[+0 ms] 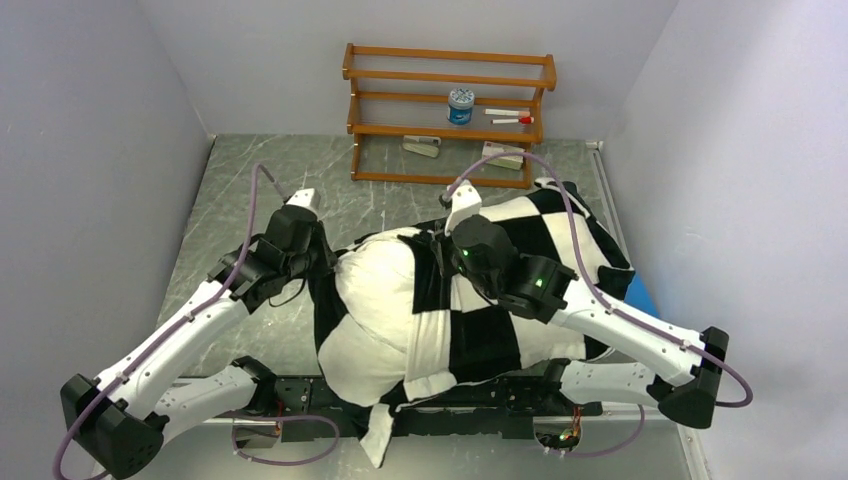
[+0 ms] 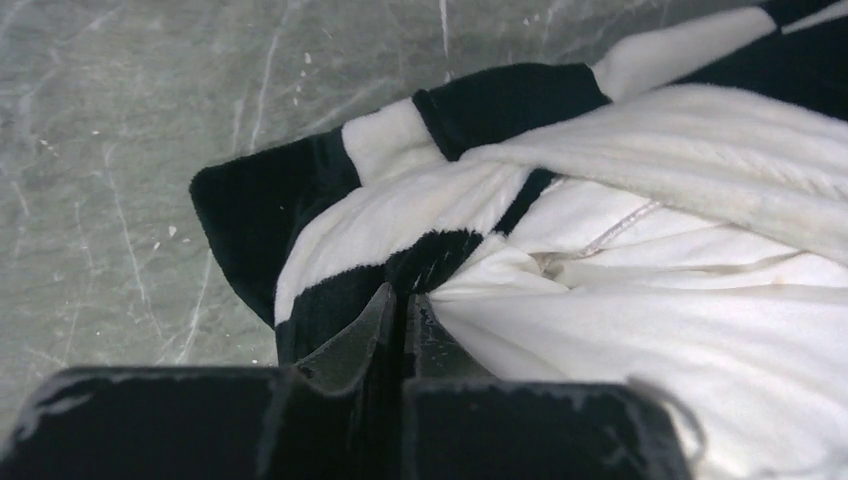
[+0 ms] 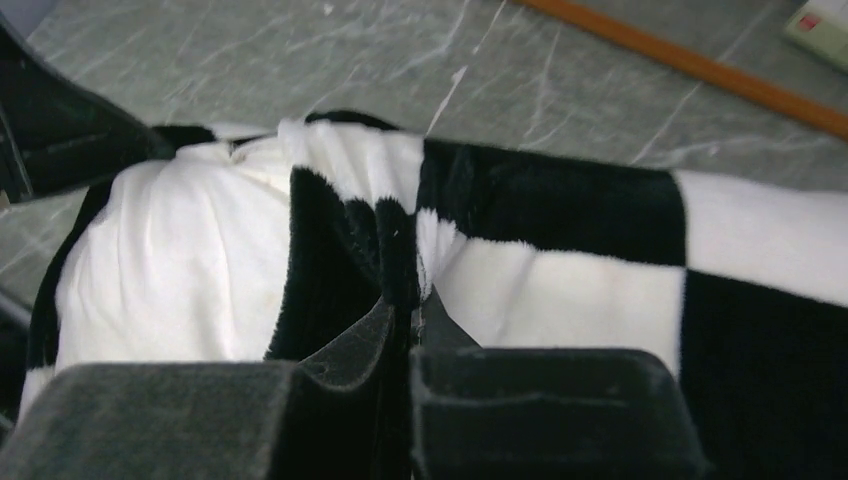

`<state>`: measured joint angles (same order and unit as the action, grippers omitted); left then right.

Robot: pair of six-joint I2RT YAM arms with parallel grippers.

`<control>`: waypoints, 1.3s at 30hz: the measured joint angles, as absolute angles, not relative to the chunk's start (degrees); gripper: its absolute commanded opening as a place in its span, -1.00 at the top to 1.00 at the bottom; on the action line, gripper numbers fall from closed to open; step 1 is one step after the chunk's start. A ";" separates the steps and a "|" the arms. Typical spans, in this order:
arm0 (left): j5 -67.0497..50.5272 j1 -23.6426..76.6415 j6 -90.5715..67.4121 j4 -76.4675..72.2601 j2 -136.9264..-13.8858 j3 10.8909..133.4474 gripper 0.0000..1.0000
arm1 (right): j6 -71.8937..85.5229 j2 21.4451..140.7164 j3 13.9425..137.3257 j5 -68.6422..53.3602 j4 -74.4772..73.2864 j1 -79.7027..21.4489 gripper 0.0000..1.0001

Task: Remove the pillowcase from the pillow
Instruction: Remove the pillow from the pillowcase.

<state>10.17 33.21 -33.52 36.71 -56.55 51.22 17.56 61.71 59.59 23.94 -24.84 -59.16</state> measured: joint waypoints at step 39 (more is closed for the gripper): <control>15.53 28.42 -30.57 24.27 -56.95 47.48 0.91 | 32.75 78.00 67.85 27.14 -34.79 -68.34 0.67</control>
